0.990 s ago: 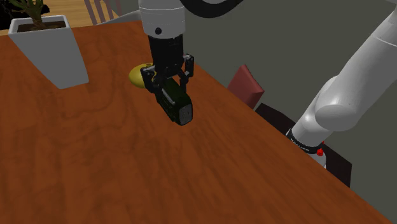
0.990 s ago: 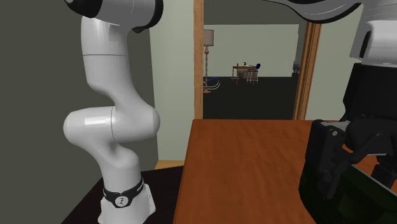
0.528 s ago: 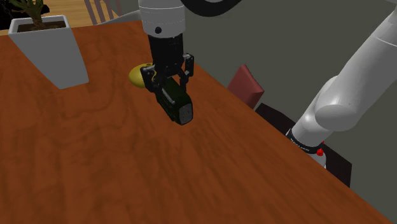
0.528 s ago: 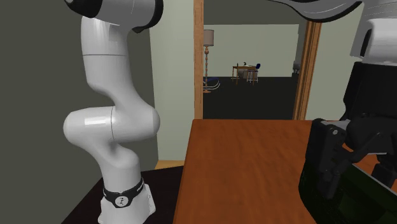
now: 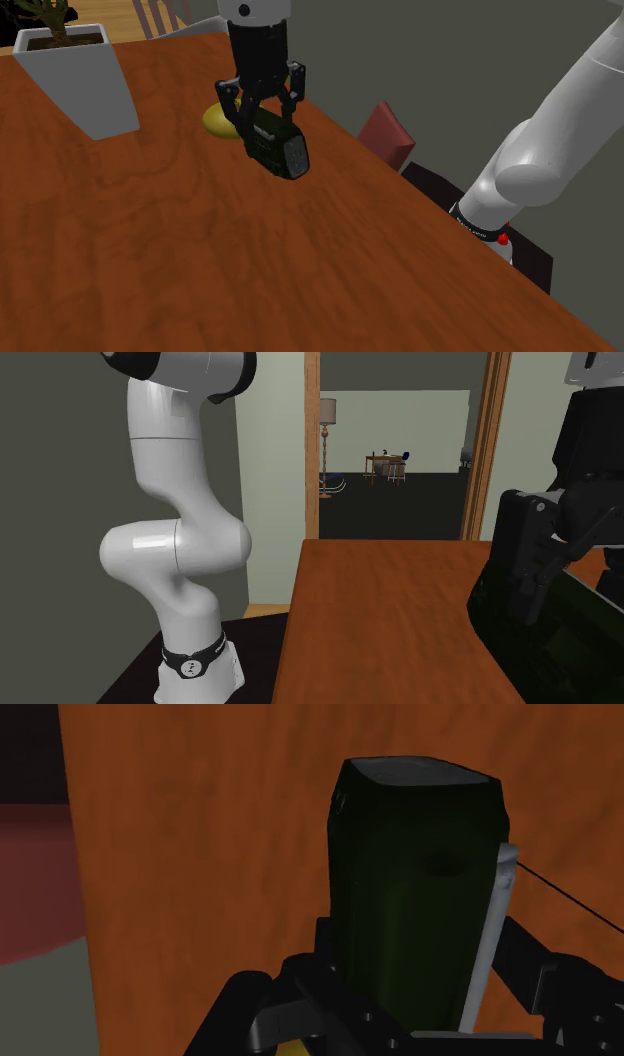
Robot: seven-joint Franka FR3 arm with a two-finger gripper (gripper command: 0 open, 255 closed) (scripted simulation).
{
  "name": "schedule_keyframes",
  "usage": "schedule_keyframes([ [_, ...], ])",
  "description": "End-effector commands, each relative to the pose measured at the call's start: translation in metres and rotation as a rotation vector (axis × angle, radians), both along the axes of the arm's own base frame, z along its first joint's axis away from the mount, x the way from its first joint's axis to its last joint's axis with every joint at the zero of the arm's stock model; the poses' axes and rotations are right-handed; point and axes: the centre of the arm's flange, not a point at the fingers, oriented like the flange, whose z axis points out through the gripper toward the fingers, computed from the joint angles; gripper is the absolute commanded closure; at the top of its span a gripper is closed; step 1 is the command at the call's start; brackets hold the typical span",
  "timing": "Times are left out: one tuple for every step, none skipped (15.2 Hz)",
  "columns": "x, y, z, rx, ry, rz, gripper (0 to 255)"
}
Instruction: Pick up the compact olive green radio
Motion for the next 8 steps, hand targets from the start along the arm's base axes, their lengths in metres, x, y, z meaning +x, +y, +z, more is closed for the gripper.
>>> schedule_keyframes([
  [-0.001, 0.000, 0.012, 0.000, -0.001, 0.000, 255],
  [-0.001, 0.000, 0.017, 0.000, -0.001, 0.000, 255],
  [-0.001, 0.000, 0.022, 0.000, -0.001, 0.000, 255],
  [-0.001, 0.000, 0.027, 0.000, -0.001, 0.000, 255],
  [-0.001, 0.000, 0.033, 0.000, -0.001, 0.000, 255],
  [-0.001, 0.000, 0.038, 0.000, -0.001, 0.000, 255],
  [-0.001, 0.000, 0.039, 0.000, -0.001, 0.000, 255],
  [-0.001, 0.000, 0.039, 0.000, -0.001, 0.000, 255],
])
